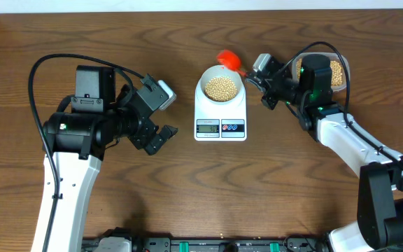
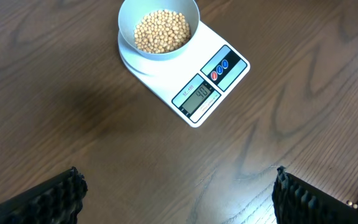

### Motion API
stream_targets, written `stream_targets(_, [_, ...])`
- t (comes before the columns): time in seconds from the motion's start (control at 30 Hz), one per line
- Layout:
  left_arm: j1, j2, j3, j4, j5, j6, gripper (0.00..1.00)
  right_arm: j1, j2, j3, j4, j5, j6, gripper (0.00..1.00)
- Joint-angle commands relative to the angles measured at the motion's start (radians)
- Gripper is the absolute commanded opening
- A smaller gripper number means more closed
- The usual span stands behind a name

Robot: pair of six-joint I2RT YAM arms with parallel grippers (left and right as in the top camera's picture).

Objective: Scoop item into bowl and weigh 50g on scale
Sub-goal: 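Move the empty scoop right with the right gripper to the soybean tub, then dip the scoop into the soybean tub with the right gripper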

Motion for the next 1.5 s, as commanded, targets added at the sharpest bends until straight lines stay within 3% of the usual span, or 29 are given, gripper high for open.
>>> stream_targets(0.0, [0.004, -0.007, 0.017, -0.003, 0.017, 0.01, 0.98, -0.031, -0.006, 0.003, 0.063, 0.058, 0.226, 0.01])
stream_targets(0.13, [0.004, -0.007, 0.017, -0.002, 0.016, 0.01, 0.98, -0.145, -0.092, 0.003, 0.121, 0.059, 0.503, 0.01])
stream_targets(0.2, [0.004, -0.007, 0.017, -0.002, 0.016, 0.01, 0.98, -0.228, -0.15, 0.003, 0.105, 0.058, 0.692, 0.01])
stream_targets(0.23, [0.004, -0.007, 0.017, -0.002, 0.016, 0.01, 0.98, -0.301, -0.192, 0.003, 0.076, 0.056, 0.863, 0.01])
stream_targets(0.27, [0.004, -0.007, 0.017, -0.003, 0.016, 0.01, 0.98, -0.328, -0.206, 0.003, 0.053, 0.05, 0.901, 0.01])
stream_targets(0.33, [0.004, -0.007, 0.017, -0.002, 0.017, 0.009, 0.98, -0.391, -0.23, 0.003, -0.027, 0.018, 0.862, 0.01])
stream_targets(0.4, [0.004, -0.007, 0.017, -0.003, 0.017, 0.01, 0.98, -0.428, -0.241, 0.003, -0.133, 0.005, 0.719, 0.01])
stream_targets(0.47, [0.004, -0.007, 0.017, -0.003, 0.017, 0.01, 0.98, -0.447, -0.248, 0.003, -0.314, 0.094, 0.546, 0.01])
stream_targets(0.57, [0.004, -0.007, 0.017, -0.003, 0.016, 0.01, 0.98, -0.441, -0.251, 0.003, -0.456, 0.301, 0.465, 0.01])
stream_targets(0.87, [0.004, -0.007, 0.017, -0.003, 0.016, 0.01, 0.98, -0.303, -0.242, 0.003, -0.507, 0.67, 0.223, 0.01])
stream_targets(1.1, [0.004, -0.007, 0.017, -0.003, 0.016, 0.01, 0.98, -0.264, -0.15, 0.003, -0.491, 0.714, 0.214, 0.01])
stream_targets(1.47, [0.004, -0.007, 0.017, -0.003, 0.016, 0.01, 0.98, -0.264, -0.095, 0.003, -0.474, 0.568, 0.323, 0.01])
